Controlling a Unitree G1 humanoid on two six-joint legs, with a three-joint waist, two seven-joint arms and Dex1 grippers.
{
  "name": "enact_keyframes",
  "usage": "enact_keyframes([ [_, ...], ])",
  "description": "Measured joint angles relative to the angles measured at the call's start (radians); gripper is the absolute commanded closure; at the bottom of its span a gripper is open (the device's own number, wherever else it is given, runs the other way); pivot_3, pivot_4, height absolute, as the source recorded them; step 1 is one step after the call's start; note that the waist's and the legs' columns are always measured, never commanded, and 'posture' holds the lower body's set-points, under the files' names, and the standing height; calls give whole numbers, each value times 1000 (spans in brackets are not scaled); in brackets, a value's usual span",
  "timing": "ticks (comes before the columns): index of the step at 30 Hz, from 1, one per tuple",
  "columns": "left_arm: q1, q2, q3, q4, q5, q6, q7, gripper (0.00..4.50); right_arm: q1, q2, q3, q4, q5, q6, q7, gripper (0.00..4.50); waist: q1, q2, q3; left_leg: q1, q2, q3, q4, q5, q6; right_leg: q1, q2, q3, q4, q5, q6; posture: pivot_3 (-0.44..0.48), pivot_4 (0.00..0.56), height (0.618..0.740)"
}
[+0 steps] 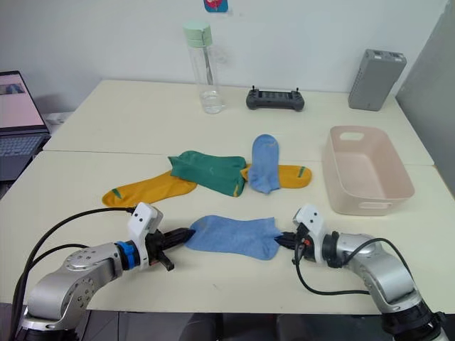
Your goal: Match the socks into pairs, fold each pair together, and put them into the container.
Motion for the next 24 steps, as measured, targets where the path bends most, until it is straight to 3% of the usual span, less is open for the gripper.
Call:
enact_keyframes([
  [8,64,-64,13,-120,-79,88,92,4447,40,-56,-47,-34,41,41,3,4451,0,0,0,0,0,0,1,0,0,0,0,0,0,-1,-2,0,150,740],
  [23,76,-70,3,-87,-35,14,131,4447,-11,-56,-23,73,-5,-5,15,4451,0,0,0,0,0,0,2,0,0,0,1,1,0,-1,-2,0,150,740],
  [24,77,-69,3,-87,-35,14,130,4481,-11,-56,-23,73,-4,-5,18,4263,0,0,0,0,0,0,2,0,0,0,1,1,0,-1,-2,0,150,740],
])
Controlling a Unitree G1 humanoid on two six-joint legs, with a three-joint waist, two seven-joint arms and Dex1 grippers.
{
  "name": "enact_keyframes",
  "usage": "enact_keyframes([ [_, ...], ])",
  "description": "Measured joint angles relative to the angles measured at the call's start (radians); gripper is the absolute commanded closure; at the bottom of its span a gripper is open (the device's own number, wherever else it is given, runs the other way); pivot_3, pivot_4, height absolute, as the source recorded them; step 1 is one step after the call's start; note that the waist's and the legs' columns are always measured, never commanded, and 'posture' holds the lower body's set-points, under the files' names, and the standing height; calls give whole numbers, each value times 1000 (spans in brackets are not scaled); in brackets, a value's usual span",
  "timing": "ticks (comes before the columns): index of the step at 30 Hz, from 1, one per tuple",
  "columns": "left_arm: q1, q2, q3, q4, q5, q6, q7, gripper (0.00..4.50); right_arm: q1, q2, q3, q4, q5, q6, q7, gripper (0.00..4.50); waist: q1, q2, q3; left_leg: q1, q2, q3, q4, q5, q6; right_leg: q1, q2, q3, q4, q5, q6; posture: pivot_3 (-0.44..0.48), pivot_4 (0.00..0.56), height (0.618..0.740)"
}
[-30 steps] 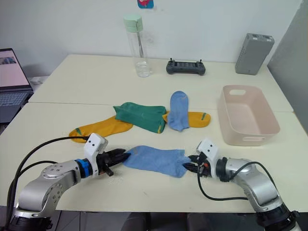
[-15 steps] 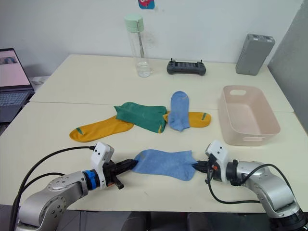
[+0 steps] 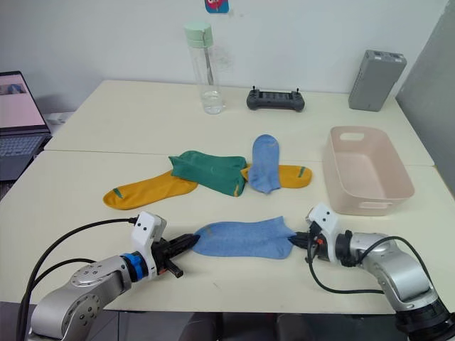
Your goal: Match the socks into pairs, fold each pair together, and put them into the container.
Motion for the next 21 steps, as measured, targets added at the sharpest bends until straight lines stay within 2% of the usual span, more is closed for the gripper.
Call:
enact_keyframes([
  [2,3,4,-1,0,1,-5,-4,4500,2,0,-2,0,2,0,7,3842,0,0,0,0,0,0,0,0,0,0,0,0,0,0,0,0,150,740],
  [3,4,7,-4,0,3,-10,-9,4309,8,0,-6,-1,3,-5,8,3527,0,0,0,0,0,0,0,0,0,0,0,0,0,0,0,0,150,740],
  [5,4,8,-4,0,4,-17,-12,3859,21,-1,-9,-2,-4,-27,8,2845,0,0,0,0,0,0,0,0,0,0,0,0,0,0,0,0,150,740],
  [9,-4,18,24,0,-2,-39,-27,2639,26,-36,-46,-2,-42,-105,3,1444,0,0,0,0,0,0,0,0,0,0,0,0,0,0,0,0,150,740],
  [10,-18,42,33,1,1,-58,-46,2356,17,-41,-68,-3,-41,-111,3,1399,0,0,0,0,0,0,0,0,0,0,0,0,0,0,0,0,150,740],
  [13,-102,144,22,11,58,-170,-139,2356,-55,-28,-85,-33,-21,-117,9,1399,0,0,0,1,0,-1,0,0,0,-1,1,0,1,0,0,0,150,740],
  [14,-136,165,3,19,83,-215,-170,2325,-79,-13,-74,-48,-18,-125,11,1605,0,0,0,1,0,-1,0,0,0,-1,1,0,0,0,0,0,150,740],
  [16,-195,175,-51,45,117,-293,-232,2749,-122,31,-15,-52,-32,-151,12,2052,-1,0,0,1,0,0,0,0,0,0,0,1,-1,0,0,0,150,740],
  [21,-292,153,-222,195,212,-435,-348,4243,-205,132,170,65,-145,-254,18,3824,0,0,0,-1,-1,0,-3,0,0,-2,1,0,-1,4,3,0,150,740],
])
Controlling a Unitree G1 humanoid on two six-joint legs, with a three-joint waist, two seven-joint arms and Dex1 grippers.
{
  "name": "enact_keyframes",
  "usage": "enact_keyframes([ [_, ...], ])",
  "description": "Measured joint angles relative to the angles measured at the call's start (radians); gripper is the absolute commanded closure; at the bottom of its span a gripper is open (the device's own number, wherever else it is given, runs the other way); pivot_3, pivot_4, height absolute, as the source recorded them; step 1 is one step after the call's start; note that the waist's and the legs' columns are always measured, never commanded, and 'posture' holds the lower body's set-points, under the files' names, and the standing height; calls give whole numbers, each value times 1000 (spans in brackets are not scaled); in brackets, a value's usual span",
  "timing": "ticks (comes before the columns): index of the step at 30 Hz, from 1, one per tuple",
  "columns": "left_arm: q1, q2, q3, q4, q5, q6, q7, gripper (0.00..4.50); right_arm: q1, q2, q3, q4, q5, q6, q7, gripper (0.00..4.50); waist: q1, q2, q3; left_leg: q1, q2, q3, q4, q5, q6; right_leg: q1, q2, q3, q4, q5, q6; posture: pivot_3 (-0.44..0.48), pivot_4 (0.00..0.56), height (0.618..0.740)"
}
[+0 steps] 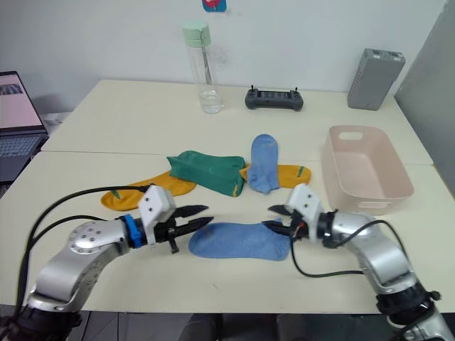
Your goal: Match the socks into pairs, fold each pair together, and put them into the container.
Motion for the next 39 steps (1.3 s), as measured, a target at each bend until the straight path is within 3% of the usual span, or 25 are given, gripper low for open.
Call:
enact_keyframes([
  [2,-31,-26,-53,62,43,-50,-23,4500,-16,17,51,52,-48,-60,9,4454,0,0,0,0,0,-1,-1,0,0,0,0,-1,0,0,0,0,150,740],
  [9,-30,-30,-116,195,160,-196,-41,4500,42,-54,50,148,-130,-176,28,4454,5,0,0,1,0,-1,-1,0,0,1,0,-1,1,-1,0,0,150,740],
  [17,32,0,4,139,41,-173,-109,4500,123,-98,-94,33,-14,-83,51,4454,0,0,0,1,1,-1,0,0,0,2,0,0,2,-1,3,0,150,740],
  [21,51,29,2,87,32,-168,-144,4500,126,-89,-69,-61,24,-23,69,4454,0,0,0,1,1,-1,0,0,0,2,0,-1,2,-1,3,0,150,740],
  [25,81,56,-37,124,115,-200,-150,4500,158,-84,-1,-63,10,0,76,4454,1,0,0,1,1,-1,0,0,0,1,0,0,1,-2,2,0,150,740],
  [30,95,62,-31,140,137,-245,-150,4500,198,-173,-11,-45,-29,-31,87,4454,5,0,0,2,1,0,1,0,0,2,0,0,1,-5,-3,0,150,740],
  [34,146,65,27,127,73,-206,-153,4500,261,-237,-103,-46,-11,-47,100,4454,5,0,0,2,1,0,1,0,0,2,0,0,1,-5,-3,0,150,740],
  [38,180,31,165,84,-44,-62,-67,4500,296,-172,-253,-73,71,2,28,4454,4,0,0,2,1,-1,1,0,0,2,0,-1,2,-2,2,0,150,740],
  [39,180,11,209,71,-69,-37,-30,4120,297,-152,-280,-93,85,10,3,4096,3,0,0,2,1,-1,1,0,0,2,0,-1,2,-2,3,0,150,740],
])
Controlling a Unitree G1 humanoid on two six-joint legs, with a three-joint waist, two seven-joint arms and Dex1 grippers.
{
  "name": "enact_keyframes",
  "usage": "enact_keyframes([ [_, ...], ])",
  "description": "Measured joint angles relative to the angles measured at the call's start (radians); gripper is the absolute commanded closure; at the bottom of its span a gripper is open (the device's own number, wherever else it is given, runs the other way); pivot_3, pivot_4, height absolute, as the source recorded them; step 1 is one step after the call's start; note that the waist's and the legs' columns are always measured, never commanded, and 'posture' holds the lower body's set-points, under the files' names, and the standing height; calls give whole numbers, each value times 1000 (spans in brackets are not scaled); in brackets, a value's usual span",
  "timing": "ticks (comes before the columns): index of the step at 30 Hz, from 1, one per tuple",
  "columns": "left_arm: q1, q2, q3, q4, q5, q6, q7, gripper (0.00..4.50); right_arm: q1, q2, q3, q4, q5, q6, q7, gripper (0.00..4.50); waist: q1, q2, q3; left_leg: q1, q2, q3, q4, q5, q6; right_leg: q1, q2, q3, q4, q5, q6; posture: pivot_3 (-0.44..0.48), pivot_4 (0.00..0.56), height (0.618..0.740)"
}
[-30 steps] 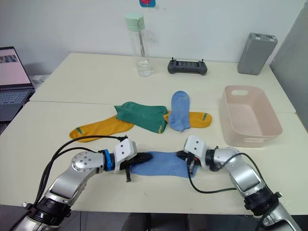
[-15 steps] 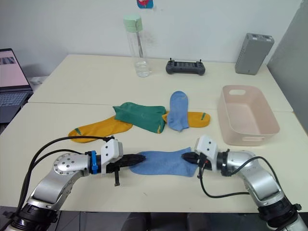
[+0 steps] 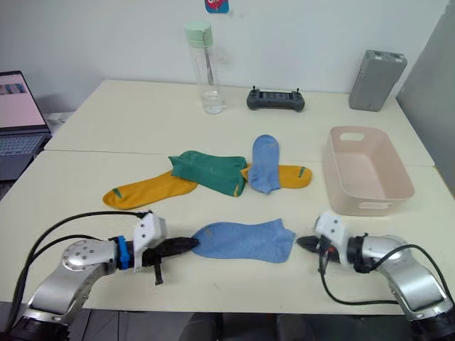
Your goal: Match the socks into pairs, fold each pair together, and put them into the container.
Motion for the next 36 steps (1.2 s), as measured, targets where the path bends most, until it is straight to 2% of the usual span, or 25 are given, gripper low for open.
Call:
enact_keyframes([
  [1,4,-19,39,-8,-16,11,38,3940,4,15,-21,-18,8,3,-23,3892,-1,0,0,0,0,0,0,0,0,0,0,0,0,0,0,0,150,740],
  [5,71,-98,192,-13,-40,32,190,2672,27,68,-55,-49,-6,7,-125,2468,-3,0,0,0,0,1,0,0,0,0,0,1,-1,0,0,0,150,740],
  [9,165,-143,210,-33,-30,38,252,1365,28,99,-16,-35,-45,8,-172,1057,-2,0,0,0,0,0,0,0,0,0,0,1,-1,0,-1,0,150,740],
  [12,147,-146,207,-54,-27,41,277,342,-53,121,42,11,-93,5,-191,4,-1,0,0,0,0,1,0,0,0,-1,0,1,-1,-1,-6,0,150,740],
  [13,125,-146,204,-59,-27,42,285,21,-93,126,67,33,-113,5,-196,0,-1,0,0,0,0,1,1,0,0,-1,0,1,-1,0,-6,0,150,740],
  [17,25,-130,160,-89,-34,73,279,21,-286,184,185,182,-195,-12,-193,0,-3,0,0,0,-1,1,3,0,0,-1,0,1,-1,3,-5,0,150,740],
  [21,-60,-87,71,-173,-86,140,201,21,-463,263,260,355,-259,-54,-191,0,-4,0,0,0,0,1,3,1,0,0,0,1,-1,6,-6,0,150,740],
  [27,-191,-73,-23,-252,-166,250,158,21,-579,329,311,613,-351,-153,-206,0,0,0,0,-2,-1,1,1,0,0,-1,0,1,-1,8,-4,0,150,740],
  [30,-203,-71,-30,-253,-194,291,149,0,-603,330,317,673,-380,-207,-199,628,-2,0,0,-2,-1,0,-2,0,0,-2,0,0,-1,6,-6,0,150,740],
  [36,-205,-82,-39,-253,-234,327,144,0,-607,323,311,685,-387,-235,-167,2812,-3,0,0,-2,0,-1,-1,0,0,-1,1,-1,-1,6,-6,0,150,740],
])
